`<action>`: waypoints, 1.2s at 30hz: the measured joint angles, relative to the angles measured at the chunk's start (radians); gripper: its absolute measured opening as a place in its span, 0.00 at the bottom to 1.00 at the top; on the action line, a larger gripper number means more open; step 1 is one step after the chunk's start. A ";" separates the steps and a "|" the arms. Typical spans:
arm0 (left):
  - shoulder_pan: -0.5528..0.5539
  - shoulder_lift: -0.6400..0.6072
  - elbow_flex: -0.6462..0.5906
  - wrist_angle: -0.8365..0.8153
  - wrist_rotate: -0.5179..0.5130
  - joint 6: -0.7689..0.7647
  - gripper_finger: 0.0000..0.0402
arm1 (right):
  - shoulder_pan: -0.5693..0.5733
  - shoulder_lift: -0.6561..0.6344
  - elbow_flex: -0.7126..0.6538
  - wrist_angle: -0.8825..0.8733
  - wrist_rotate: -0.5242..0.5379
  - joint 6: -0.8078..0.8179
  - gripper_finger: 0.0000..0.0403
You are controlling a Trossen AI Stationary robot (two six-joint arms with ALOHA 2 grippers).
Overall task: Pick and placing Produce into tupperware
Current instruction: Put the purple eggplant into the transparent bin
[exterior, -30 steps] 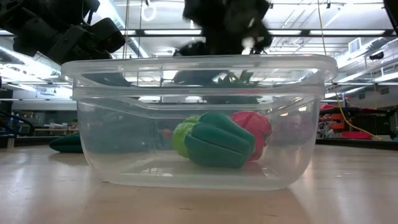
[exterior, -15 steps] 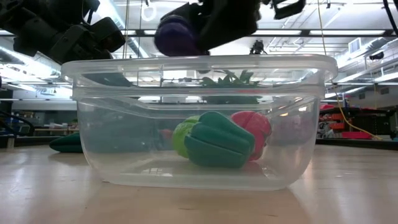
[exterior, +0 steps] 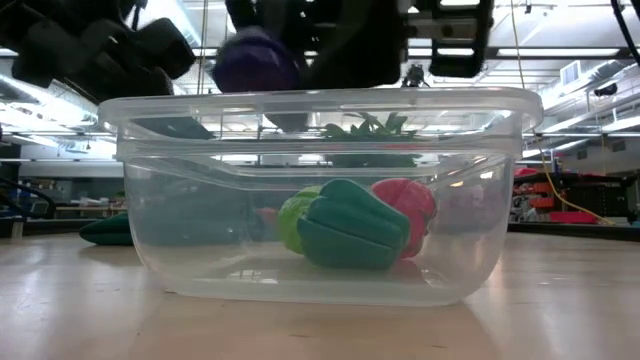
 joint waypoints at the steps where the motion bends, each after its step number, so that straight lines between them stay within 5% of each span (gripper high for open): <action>1: -0.017 0.000 0.000 0.004 0.014 0.000 0.19 | 0.000 0.003 0.000 0.013 0.007 -0.003 0.28; 10: -0.170 0.000 0.000 0.086 0.133 0.033 0.16 | -0.002 0.009 0.000 0.033 0.032 0.012 0.27; 19: -0.228 0.000 0.000 0.274 0.110 0.184 0.13 | -0.003 0.009 0.000 0.038 0.045 0.005 0.27; 36: -0.235 0.045 -0.001 0.244 0.038 0.133 0.12 | 0.012 0.059 -0.001 0.016 0.103 -0.044 0.27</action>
